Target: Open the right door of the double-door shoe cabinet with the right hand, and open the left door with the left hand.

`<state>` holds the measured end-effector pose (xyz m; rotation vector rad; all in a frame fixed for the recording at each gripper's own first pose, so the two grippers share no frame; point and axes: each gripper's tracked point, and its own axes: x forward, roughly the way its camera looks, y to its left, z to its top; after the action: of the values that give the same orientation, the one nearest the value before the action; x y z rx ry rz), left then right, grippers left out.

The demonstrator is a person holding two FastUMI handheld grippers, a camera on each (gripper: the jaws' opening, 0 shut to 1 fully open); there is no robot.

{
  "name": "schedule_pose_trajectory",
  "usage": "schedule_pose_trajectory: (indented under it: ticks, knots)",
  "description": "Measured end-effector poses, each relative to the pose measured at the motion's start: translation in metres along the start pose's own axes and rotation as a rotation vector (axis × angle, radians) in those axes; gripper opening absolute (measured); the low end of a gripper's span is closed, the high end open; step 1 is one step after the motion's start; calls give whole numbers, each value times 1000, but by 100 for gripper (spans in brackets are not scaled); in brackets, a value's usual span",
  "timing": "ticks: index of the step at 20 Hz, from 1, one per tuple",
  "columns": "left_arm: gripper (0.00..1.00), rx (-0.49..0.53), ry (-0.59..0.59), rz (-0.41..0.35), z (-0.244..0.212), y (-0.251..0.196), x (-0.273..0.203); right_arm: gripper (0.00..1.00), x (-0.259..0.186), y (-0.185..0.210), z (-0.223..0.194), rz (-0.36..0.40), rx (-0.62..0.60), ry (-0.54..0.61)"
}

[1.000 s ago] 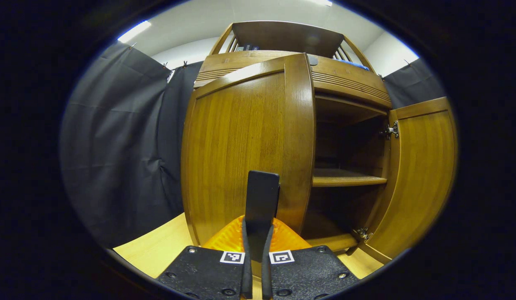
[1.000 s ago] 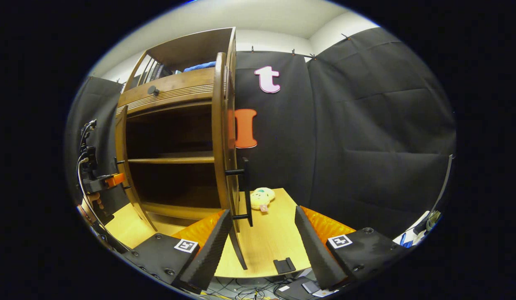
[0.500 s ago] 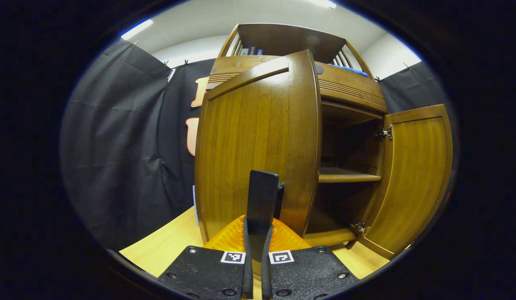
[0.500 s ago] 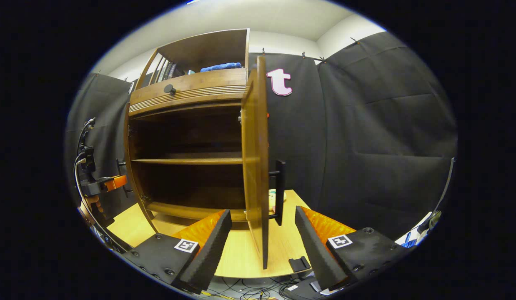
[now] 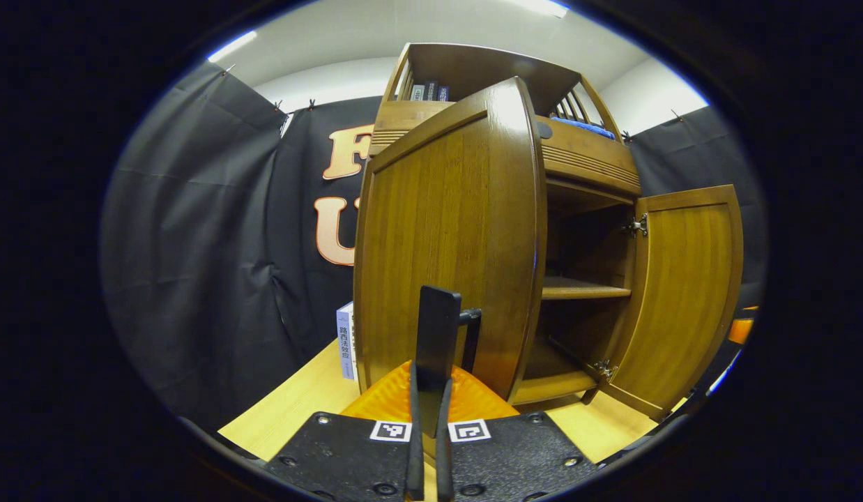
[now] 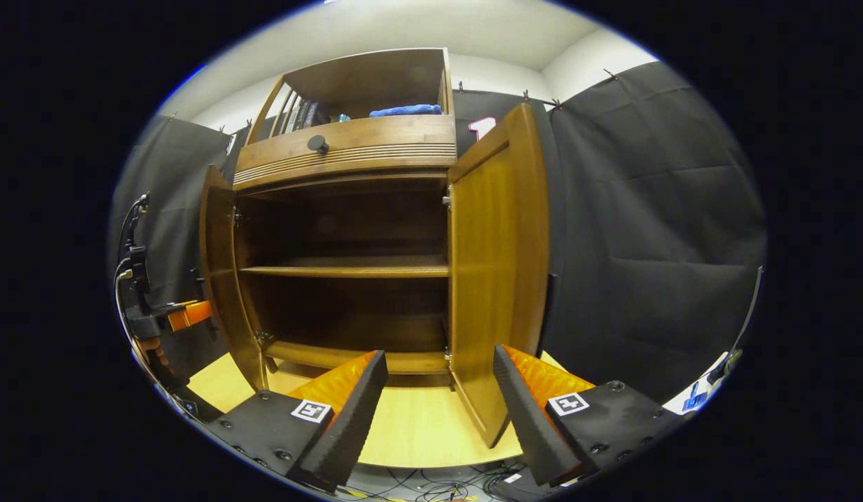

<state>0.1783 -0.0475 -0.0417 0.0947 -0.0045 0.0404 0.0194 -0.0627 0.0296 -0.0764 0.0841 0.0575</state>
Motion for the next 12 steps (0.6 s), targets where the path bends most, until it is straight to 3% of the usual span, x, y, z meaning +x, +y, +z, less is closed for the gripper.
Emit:
schedule_pose_trajectory:
  ticks: [7,10,12]
  knots:
    - [3,-17,3,-44,-1,1,-3,98,0,46,-6,-28,8,7]
    - [5,-17,5,-38,0,6,-4,89,-3,66,-9,-40,9,8]
    - [2,-24,9,-34,-1,8,-5,89,-5,81,-11,-41,8,5]
